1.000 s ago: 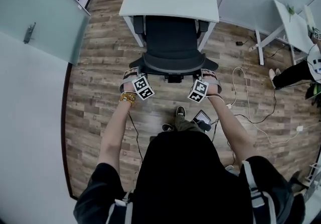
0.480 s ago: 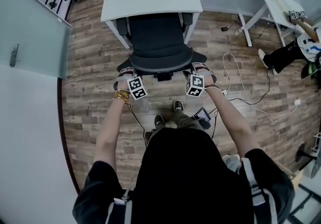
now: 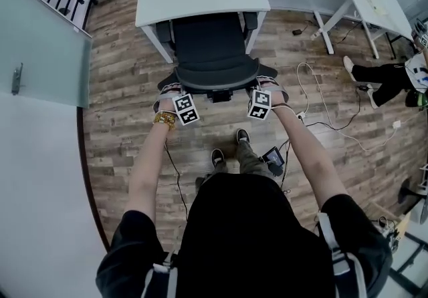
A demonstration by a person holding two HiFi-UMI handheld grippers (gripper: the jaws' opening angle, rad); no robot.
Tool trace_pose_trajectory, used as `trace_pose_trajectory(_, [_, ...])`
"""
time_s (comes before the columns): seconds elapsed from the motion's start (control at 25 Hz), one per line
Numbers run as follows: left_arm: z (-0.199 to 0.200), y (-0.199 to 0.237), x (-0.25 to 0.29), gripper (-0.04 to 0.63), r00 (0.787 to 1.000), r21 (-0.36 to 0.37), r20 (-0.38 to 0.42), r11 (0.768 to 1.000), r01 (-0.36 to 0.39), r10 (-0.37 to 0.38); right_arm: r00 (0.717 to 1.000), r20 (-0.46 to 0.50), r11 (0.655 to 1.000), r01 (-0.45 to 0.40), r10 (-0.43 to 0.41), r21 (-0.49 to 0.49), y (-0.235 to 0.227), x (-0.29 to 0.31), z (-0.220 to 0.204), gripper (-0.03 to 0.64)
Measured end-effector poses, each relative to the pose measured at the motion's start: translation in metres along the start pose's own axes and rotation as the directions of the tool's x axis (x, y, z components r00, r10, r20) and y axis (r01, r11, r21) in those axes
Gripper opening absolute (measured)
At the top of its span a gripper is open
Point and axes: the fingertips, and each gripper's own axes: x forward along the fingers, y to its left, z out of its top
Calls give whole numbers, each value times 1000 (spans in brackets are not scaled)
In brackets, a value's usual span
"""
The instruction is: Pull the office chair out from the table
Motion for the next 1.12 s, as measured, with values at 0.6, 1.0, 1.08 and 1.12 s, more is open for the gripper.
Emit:
trace_pose_trajectory(0.6, [-3, -9, 3, 130, 1000, -1, -8, 1000, 21, -21, 998, -55, 993, -10, 16, 115, 10, 5, 1, 117])
trace_pose_trajectory(1.0, [2, -13, 4, 130, 999, -17, -23, 999, 28, -29, 998, -58, 989, -19, 28, 147, 11, 0, 1, 121])
trace_pose_trajectory(1.08, [2, -14, 3, 130, 999, -21, -30, 999, 31, -32, 998, -62, 989, -21, 31, 148, 12, 0, 0, 121])
trace_pose_trajectory(1.12, [2, -14, 3, 130, 999, -22, -32, 999, 33, -34, 997, -66, 989, -22, 32, 148, 12, -1, 0, 121])
